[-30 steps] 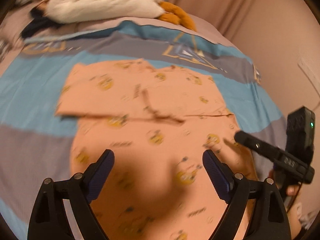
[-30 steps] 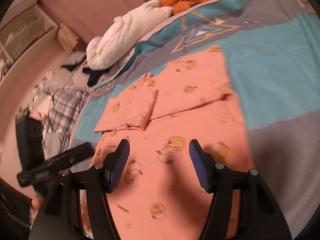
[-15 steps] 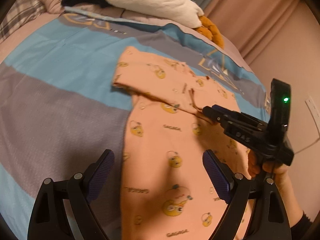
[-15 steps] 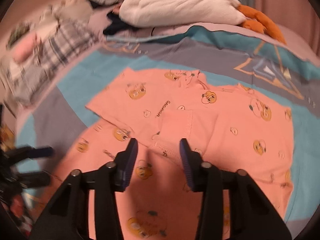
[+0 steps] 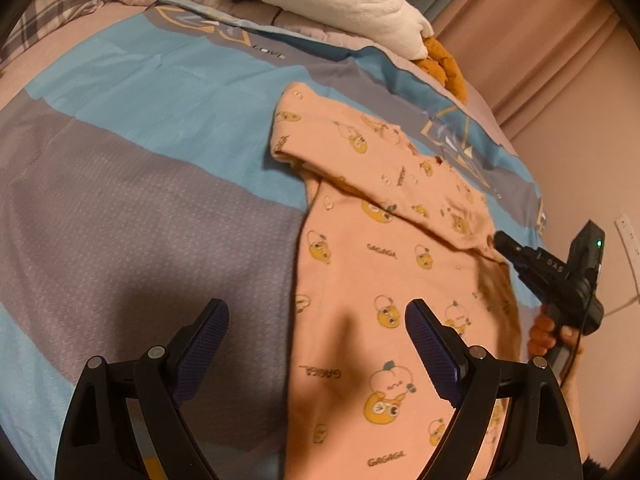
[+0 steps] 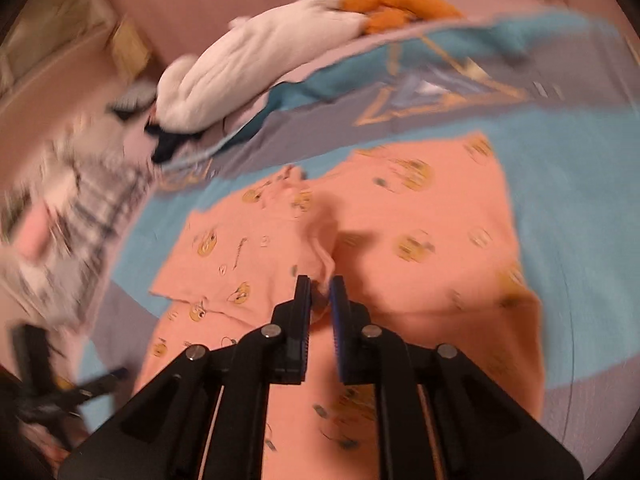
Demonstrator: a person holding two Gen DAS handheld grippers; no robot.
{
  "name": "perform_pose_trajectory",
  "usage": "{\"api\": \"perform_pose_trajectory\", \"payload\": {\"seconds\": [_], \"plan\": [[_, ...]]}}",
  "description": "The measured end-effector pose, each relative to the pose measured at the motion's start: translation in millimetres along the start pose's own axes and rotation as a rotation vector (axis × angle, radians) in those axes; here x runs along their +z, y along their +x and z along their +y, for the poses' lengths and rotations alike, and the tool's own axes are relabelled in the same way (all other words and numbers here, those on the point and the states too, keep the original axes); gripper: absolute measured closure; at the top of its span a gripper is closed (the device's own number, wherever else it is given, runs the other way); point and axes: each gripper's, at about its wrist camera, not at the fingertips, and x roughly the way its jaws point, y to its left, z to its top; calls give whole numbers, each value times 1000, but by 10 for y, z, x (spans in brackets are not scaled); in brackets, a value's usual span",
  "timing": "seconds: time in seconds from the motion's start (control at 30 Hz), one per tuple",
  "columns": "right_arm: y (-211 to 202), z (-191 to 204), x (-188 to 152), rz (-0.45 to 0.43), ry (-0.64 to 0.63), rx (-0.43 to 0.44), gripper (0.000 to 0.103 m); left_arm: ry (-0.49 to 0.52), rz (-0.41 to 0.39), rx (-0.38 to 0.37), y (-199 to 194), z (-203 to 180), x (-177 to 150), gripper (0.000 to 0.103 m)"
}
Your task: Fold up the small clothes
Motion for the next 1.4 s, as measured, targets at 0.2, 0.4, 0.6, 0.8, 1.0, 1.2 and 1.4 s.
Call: {"api": "perform_pose_trajectory", "payload": {"seconds": [0.2,0.4,0.6,0.8,1.0,1.2,1.4], "plan": [[67,-346,-36,24,181,78,61,-5,3,15,-38,36,-35,14],[306,-143,-32,93,99,2,71,-12,2,24,-80,79,-26,14],[286,117,-14,64,-85,-101,97,-14,14,25,-63,98,-28,14],[-139,184,339,-91,-122,-118,97,-19,8,22,-92,128,-24,14],[-413,-118,553,-124,-101,-219,97,-31,15,17,-69,152,-50,14],[-72,-436,436,45,-86,-314,82,-21,29,17,-50,99,-33,14],[-360,-394,525,-109,-84,-322,72,82,-14,0,-59,-216,353,14]]}}
